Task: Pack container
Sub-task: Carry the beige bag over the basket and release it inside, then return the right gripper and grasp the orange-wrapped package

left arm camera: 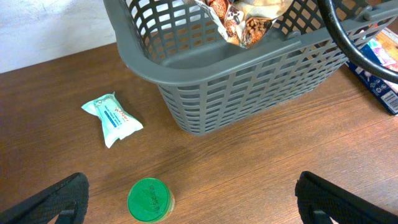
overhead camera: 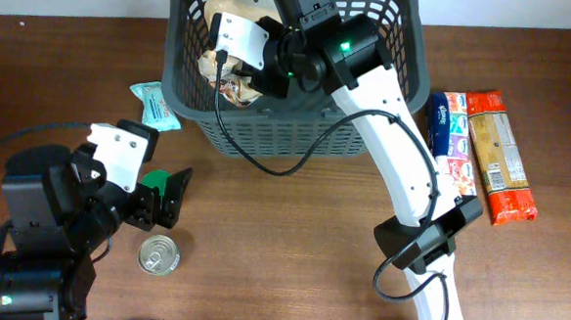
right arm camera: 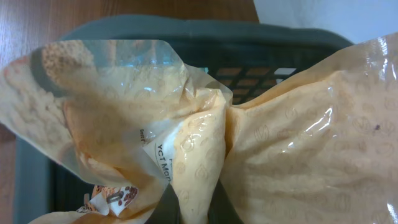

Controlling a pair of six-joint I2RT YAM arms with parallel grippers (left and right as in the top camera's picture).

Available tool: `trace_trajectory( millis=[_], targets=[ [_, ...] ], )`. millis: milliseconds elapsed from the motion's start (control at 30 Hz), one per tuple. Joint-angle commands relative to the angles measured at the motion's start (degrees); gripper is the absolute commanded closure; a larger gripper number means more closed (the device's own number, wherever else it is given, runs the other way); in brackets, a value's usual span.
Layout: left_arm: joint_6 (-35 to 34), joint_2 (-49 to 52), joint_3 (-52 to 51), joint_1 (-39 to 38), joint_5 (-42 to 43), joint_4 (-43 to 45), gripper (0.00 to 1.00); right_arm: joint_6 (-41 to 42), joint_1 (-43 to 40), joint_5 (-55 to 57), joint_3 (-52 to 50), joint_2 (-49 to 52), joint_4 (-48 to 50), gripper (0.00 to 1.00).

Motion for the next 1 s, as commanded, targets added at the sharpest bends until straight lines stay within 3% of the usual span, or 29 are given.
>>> trace_trajectory(
  millis=[0, 67, 100, 167, 367, 567, 800, 967],
  targets=[
    [0.68, -0.22, -0.11, 0.35, 0.81, -0.02, 0.01, -1.53, 0.15, -3.98, 0.87, -1.33, 1.57, 0.96],
    [0.68, -0.22, -0.11, 0.35, 0.81, -0.04, 0.01, -1.46, 0.15, -5.03, 0.87, -1.33, 1.57, 0.96],
    [0.66, -0.22, -0.11, 0.35, 0.81, -0.04, 0.01, -0.94, 0.15, -5.09, 0.87, -1.33, 1.6, 0.81],
    [0.68, -0.22, -0.11, 0.35, 0.81, -0.02, 0.01, 3.65, 0.15, -4.79, 1.46, -1.88, 2.38, 0.01],
    [0.68, -0.22, -0.11, 0.35, 0.81, -0.04, 0.01, 14.84, -2.03, 7.61, 6.38, -6.69, 1.7, 0.01],
    [0.66, -0.22, -0.11, 0.35, 0.81, -0.04, 0.01, 23.65, -9.92, 16.61, 9.64, -15.47, -5.31, 0.01],
    [0.68, -0.22, -0.11, 0.35, 0.81, -0.04, 0.01, 37.81, -27.71, 26.53, 9.6, -20.44, -17.05, 0.01],
    [0.68, -0.22, -0.11, 0.35, 0.81, -0.04, 0.01, 42.71, -41.9, 26.64, 6.6, -18.21, -22.47, 0.01]
  ],
)
